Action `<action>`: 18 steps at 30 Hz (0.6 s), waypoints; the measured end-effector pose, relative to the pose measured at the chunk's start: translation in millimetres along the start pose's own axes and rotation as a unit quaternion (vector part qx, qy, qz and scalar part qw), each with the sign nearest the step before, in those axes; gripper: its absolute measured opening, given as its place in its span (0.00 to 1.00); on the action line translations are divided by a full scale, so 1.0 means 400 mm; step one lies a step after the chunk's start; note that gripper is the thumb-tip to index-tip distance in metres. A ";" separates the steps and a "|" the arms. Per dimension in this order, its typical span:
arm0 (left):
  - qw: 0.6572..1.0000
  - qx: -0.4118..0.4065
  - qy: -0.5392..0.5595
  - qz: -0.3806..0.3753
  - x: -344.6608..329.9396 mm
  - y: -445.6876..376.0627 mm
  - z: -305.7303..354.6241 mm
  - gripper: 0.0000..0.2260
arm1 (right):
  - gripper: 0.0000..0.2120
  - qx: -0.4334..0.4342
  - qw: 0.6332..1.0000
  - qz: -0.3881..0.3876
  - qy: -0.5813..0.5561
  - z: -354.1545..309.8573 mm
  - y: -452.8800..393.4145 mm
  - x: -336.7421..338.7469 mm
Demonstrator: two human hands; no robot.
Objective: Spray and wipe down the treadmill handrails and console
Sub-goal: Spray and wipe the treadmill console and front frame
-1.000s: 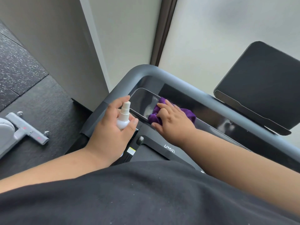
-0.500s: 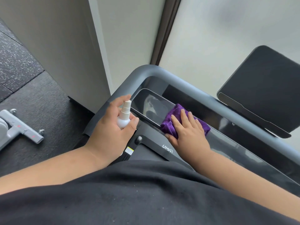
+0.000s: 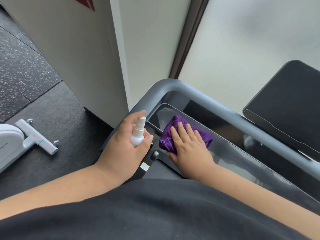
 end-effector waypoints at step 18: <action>1.000 -0.001 -0.006 0.016 0.026 0.016 -0.014 0.28 | 0.36 0.028 0.999 -0.012 -0.041 -0.026 -0.092 0.032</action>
Point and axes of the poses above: each hand's wrist, its own y-axis away from the middle knuckle, its own x-axis out of the back of the hand, z = x × y, the point moved 1 cm from there along -y, towards the middle knuckle, and after that the axes turned 12 degrees about y, right-handed, at the moved point
